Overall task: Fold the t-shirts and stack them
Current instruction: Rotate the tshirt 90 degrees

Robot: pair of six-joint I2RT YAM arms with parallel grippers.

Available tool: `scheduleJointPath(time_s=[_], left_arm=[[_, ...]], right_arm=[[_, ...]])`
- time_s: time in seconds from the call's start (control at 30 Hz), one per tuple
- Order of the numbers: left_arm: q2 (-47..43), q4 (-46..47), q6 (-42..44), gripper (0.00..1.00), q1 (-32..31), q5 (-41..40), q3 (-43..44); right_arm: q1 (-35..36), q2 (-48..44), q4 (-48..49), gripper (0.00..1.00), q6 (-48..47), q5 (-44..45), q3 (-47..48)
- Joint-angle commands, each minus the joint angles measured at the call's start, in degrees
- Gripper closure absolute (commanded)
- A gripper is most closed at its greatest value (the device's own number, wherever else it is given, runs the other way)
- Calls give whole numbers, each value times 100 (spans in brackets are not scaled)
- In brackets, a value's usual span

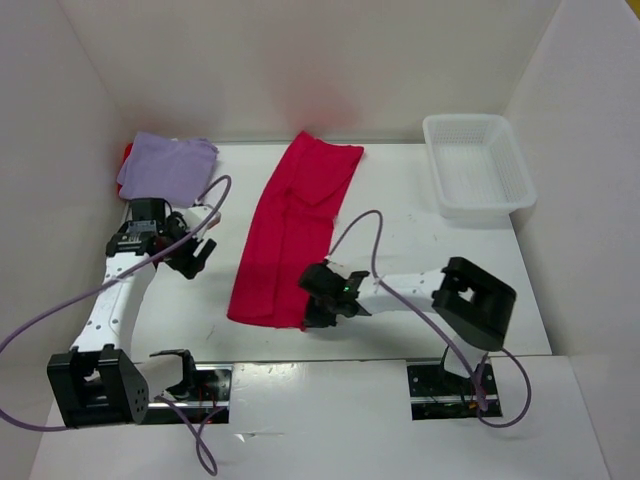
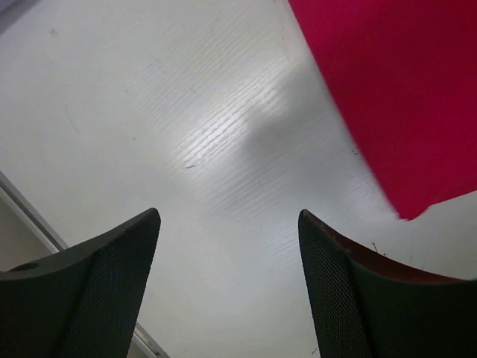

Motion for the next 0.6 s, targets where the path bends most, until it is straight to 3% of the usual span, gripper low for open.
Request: scheduleJointPath(time_s=[0.0, 0.07, 0.17, 0.33, 0.37, 0.4, 0.5, 0.57], left_arm=[[-112, -49, 441, 18, -478, 288, 351], [54, -102, 556, 17, -874, 288, 562], [204, -102, 810, 14, -1963, 157, 755], [416, -338, 1486, 12, -4183, -475, 581], [468, -339, 1549, 12, -4494, -555, 485], [468, -426, 1671, 12, -5080, -626, 231], [468, -427, 1804, 12, -6153, -950, -244], [564, -322, 1866, 12, -6499, -1031, -316]], right_arm=[[-137, -721, -899, 100, -36, 412, -749], [-190, -1248, -1146, 100, -36, 413, -1171], [-331, -1820, -1357, 100, -36, 360, -1628], [-392, -2313, -1376, 99, -491, -254, -1964], [-392, -2391, -1262, 94, -615, -369, -2025], [-392, -2392, -1261, 76, -738, -535, -2026], [-445, -2445, -1524, 47, -1116, -467, -1631], [-498, -2445, -1603, 42, -1354, -466, -1481]])
